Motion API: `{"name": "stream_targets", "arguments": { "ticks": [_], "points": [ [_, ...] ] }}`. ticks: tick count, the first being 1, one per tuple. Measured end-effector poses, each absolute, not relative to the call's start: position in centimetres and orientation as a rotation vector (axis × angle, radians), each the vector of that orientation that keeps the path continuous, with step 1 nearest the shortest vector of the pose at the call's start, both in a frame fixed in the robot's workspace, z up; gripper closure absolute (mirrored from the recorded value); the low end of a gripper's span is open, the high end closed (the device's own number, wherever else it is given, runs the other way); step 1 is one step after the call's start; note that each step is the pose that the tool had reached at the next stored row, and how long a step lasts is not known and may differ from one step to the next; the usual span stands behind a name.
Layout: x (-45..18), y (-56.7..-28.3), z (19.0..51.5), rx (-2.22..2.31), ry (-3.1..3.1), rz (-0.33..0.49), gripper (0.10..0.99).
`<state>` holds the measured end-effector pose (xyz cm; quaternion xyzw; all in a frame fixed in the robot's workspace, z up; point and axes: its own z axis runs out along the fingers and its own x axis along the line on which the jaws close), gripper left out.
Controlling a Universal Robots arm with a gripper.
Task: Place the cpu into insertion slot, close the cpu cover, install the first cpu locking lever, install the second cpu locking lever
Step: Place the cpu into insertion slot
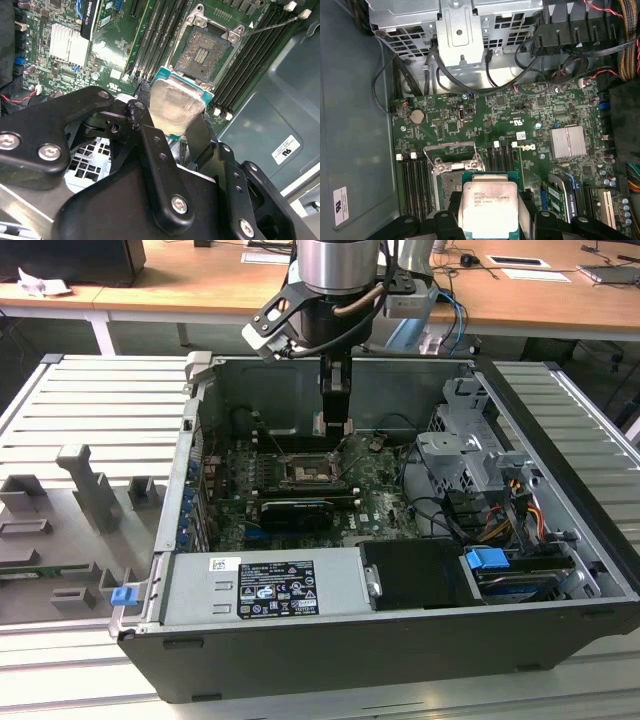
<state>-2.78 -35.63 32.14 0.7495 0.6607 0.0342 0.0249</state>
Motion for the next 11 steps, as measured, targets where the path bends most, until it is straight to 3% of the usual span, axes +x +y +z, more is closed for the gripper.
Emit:
{"name": "stream_targets", "arguments": {
  "ticks": [11],
  "points": [
    [-2.94,-35.62,31.25,2.303,2.062,0.107,0.557]
  ]
}}
